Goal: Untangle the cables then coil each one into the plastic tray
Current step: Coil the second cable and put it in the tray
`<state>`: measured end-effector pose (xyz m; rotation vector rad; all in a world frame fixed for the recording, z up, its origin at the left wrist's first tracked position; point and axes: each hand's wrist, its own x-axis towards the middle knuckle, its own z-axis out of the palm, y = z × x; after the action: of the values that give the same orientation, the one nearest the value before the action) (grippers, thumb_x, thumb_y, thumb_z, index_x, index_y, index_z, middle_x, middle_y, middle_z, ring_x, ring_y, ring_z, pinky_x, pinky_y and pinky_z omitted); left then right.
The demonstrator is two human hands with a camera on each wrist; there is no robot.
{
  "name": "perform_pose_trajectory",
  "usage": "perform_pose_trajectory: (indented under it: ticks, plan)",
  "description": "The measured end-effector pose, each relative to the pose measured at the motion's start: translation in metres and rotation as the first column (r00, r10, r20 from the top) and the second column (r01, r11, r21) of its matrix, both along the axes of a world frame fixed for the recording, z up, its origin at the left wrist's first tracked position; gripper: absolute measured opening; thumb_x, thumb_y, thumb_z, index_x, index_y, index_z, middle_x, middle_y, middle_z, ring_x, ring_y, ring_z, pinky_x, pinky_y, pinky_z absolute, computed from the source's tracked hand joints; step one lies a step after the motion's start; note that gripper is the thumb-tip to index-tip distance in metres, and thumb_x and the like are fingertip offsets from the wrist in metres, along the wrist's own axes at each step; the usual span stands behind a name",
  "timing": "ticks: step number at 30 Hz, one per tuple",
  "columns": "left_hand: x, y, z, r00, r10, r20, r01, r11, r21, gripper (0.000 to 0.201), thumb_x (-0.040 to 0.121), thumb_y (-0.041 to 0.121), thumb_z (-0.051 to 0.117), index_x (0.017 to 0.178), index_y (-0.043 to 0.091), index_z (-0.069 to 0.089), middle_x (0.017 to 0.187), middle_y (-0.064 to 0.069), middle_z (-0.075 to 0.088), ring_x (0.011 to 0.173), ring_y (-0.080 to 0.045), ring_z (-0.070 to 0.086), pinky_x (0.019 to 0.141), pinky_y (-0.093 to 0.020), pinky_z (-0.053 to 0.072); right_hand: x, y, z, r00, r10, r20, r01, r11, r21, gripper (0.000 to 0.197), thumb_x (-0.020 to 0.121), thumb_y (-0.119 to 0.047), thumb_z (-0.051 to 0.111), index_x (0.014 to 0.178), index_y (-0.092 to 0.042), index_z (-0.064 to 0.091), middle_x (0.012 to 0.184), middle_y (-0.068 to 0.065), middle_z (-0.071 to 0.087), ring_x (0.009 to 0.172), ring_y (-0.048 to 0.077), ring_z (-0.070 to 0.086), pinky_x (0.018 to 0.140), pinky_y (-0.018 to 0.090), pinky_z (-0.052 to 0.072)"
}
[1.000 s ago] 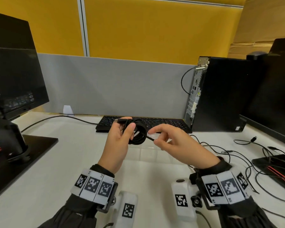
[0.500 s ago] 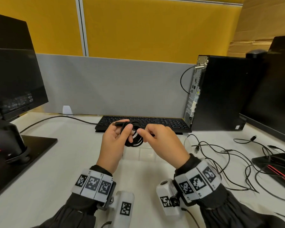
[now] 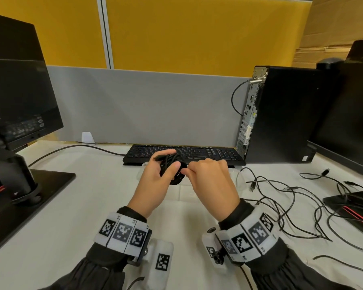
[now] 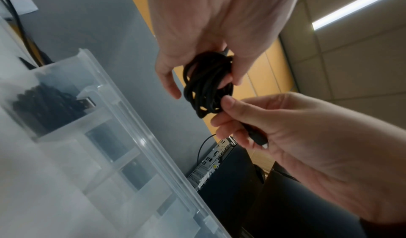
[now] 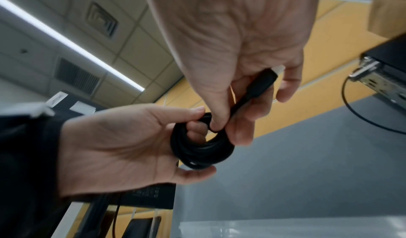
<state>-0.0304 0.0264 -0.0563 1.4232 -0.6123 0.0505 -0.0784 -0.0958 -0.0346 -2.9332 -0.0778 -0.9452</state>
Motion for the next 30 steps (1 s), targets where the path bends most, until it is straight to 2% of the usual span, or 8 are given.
perform_pose_trajectory:
  ticks: [3, 9, 11, 13, 15, 22, 26, 30]
  plan:
    - [0.002, -0.001, -0.001, 0.998, 0.041, 0.046, -0.042, 0.999, 0.033, 0.025, 0.093, 0.007, 0.05, 0.117, 0.016, 0.049, 0.099, -0.002, 0.06, 0.079, 0.008, 0.059, 0.072, -0.009, 0.047, -0.001, 0.007, -0.003, 0.994, -0.094, 0.061, 0.099, 0.992, -0.081, 0.033, 0.064, -0.024, 0.086, 0.049, -0.018, 0.057, 0.045, -0.003, 0.048, 0.047, 0.021, 0.05, 0.062, 0.031, 0.025]
    - [0.006, 0.0, -0.006, 0.989, 0.126, 0.079, -0.134, 0.985, 0.11, 0.022, 0.095, 0.012, 0.049, 0.113, 0.024, 0.047, 0.098, 0.008, 0.056, 0.083, 0.002, 0.057, 0.073, -0.01, 0.047, -0.001, 0.014, -0.006, 0.999, -0.039, -0.034, 0.035, 0.992, -0.12, 0.033, 0.052, -0.01, 0.088, 0.057, -0.018, 0.057, 0.045, -0.005, 0.05, 0.04, 0.016, 0.048, 0.051, 0.024, 0.024]
    - [0.006, 0.002, -0.006, 0.992, 0.113, 0.063, -0.119, 0.988, 0.099, 0.023, 0.095, 0.011, 0.049, 0.114, 0.023, 0.047, 0.1, 0.009, 0.056, 0.083, 0.007, 0.058, 0.07, -0.008, 0.047, -0.001, 0.016, -0.005, 0.999, 0.014, -0.039, -0.016, 0.998, -0.063, 0.028, 0.061, -0.01, 0.084, 0.068, -0.016, 0.058, 0.047, -0.005, 0.054, 0.037, 0.015, 0.04, 0.047, 0.02, 0.016]
    - [0.005, 0.002, -0.005, 0.995, 0.088, 0.045, -0.091, 0.993, 0.073, 0.024, 0.093, 0.009, 0.051, 0.113, 0.022, 0.049, 0.103, 0.007, 0.057, 0.089, 0.005, 0.059, 0.072, -0.01, 0.049, 0.002, 0.015, -0.007, 0.997, 0.054, -0.055, -0.055, 0.998, -0.007, 0.008, 0.092, -0.019, 0.057, 0.091, -0.012, 0.054, 0.059, -0.003, 0.054, 0.048, 0.017, 0.037, 0.044, 0.022, 0.011]
    - [0.003, 0.001, -0.005, 0.998, 0.059, 0.017, -0.059, 0.998, 0.019, 0.026, 0.091, 0.006, 0.054, 0.112, 0.022, 0.052, 0.105, 0.003, 0.06, 0.094, -0.002, 0.061, 0.074, -0.015, 0.051, 0.003, 0.011, -0.01, 0.988, 0.12, -0.1, -0.107, 0.986, 0.127, 0.019, 0.101, -0.027, 0.032, 0.102, -0.013, 0.046, 0.061, -0.006, 0.044, 0.051, 0.017, 0.037, 0.044, 0.025, 0.017]
    - [0.001, 0.004, -0.004, 1.0, 0.0, -0.026, -0.002, 0.996, -0.085, 0.036, 0.086, 0.0, 0.06, 0.117, 0.016, 0.054, 0.101, 0.0, 0.064, 0.088, 0.001, 0.065, 0.072, -0.015, 0.051, 0.01, -0.006, -0.012, 0.938, 0.321, -0.132, -0.211, 0.829, 0.518, 0.022, 0.1, -0.027, 0.04, 0.103, -0.015, 0.058, 0.074, -0.011, 0.053, 0.063, 0.001, 0.047, 0.055, 0.017, 0.034]
    - [0.002, 0.002, -0.004, 0.999, 0.039, 0.008, -0.039, 0.998, -0.052, 0.029, 0.089, 0.002, 0.056, 0.114, 0.018, 0.053, 0.098, -0.004, 0.065, 0.085, -0.001, 0.065, 0.074, -0.016, 0.052, 0.007, -0.014, -0.01, 0.912, 0.395, -0.113, -0.28, 0.799, 0.533, 0.021, 0.099, -0.014, 0.043, 0.097, -0.012, 0.064, 0.076, -0.01, 0.055, 0.067, -0.005, 0.049, 0.063, 0.011, 0.035]
    - [0.007, 0.002, -0.008, 0.997, 0.08, -0.023, -0.081, 0.996, -0.043, 0.023, 0.093, 0.007, 0.051, 0.112, 0.019, 0.051, 0.106, -0.007, 0.064, 0.097, -0.011, 0.063, 0.088, -0.026, 0.051, 0.006, -0.009, -0.008, 0.903, 0.417, -0.102, -0.281, 0.754, 0.594, 0.019, 0.098, -0.015, 0.044, 0.092, -0.013, 0.062, 0.076, -0.011, 0.057, 0.062, -0.007, 0.048, 0.059, 0.011, 0.035]
